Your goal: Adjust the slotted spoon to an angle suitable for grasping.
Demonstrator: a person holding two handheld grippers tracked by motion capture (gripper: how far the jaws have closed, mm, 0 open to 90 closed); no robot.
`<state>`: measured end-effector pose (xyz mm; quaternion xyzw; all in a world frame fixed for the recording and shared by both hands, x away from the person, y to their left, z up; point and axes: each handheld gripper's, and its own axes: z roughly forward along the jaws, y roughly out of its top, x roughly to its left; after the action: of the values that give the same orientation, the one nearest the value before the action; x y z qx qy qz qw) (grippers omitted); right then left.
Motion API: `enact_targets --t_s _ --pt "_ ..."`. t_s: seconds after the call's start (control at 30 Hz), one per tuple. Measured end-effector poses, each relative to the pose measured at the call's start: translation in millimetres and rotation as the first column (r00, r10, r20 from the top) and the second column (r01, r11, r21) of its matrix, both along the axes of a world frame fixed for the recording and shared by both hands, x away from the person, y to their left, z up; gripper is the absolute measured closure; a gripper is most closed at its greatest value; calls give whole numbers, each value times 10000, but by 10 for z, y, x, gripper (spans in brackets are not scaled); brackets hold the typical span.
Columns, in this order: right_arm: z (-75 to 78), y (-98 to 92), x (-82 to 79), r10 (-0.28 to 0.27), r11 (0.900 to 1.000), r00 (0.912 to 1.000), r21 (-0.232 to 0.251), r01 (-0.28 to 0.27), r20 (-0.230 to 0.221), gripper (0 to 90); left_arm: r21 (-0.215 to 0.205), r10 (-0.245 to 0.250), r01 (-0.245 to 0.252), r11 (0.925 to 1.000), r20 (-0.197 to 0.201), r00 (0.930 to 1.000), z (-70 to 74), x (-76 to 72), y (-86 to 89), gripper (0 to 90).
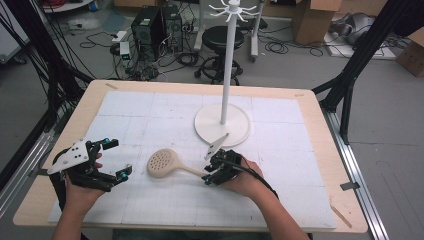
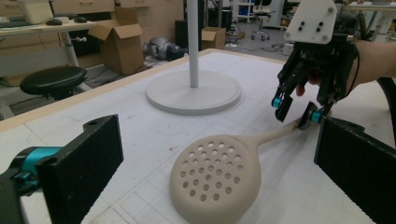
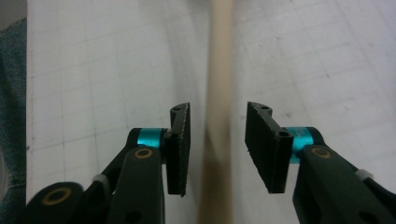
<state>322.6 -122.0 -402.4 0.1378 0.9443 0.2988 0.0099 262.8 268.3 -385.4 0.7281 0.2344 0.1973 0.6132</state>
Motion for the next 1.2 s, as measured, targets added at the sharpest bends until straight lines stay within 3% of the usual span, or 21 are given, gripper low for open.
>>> enact_targets --t_s 0.2,0.27,0.43,0.5,0.53,0.63,0.97,1.03,1.2 --pt "26 -247 -86 -543 9985 9984 109 541 155 514 -42 15 -15 10000 -12 10000 -6 0 10 17" --pt "2 -335 -128 -761 9971 9969 -50 762 207 500 -42 14 -14 10000 -20 10000 -6 0 10 17" --pt "-92 -443 -193 -803 9966 9967 -191 805 85 507 -8 12 -12 10000 -58 10000 -13 6 -1 17" --pt "-135 -426 -208 -655 9973 9978 -335 655 28 558 -5 -1 1 10000 -63 10000 -12 8 -9 17" --pt "-178 -377 -224 -379 9970 9993 -673 380 26 651 -18 8 -8 10000 -63 10000 -13 8 -13 17" --pt "-183 -340 -230 -239 9961 9990 -844 270 372 695 10 -2 2 10000 -62 10000 -13 10 -8 17" --pt "-197 -201 -184 451 9976 9983 -546 -430 370 696 -47 -22 21 10000 -32 10000 -8 13 -4 17" --pt "-193 -96 -127 908 9942 9954 -606 -888 309 696 -33 -14 14 10000 -30 10000 -6 12 -8 17" --pt "-171 85 -38 1402 9874 9898 -769 -1379 241 696 -17 -44 44 10000 -13 10000 0 9 -11 17"
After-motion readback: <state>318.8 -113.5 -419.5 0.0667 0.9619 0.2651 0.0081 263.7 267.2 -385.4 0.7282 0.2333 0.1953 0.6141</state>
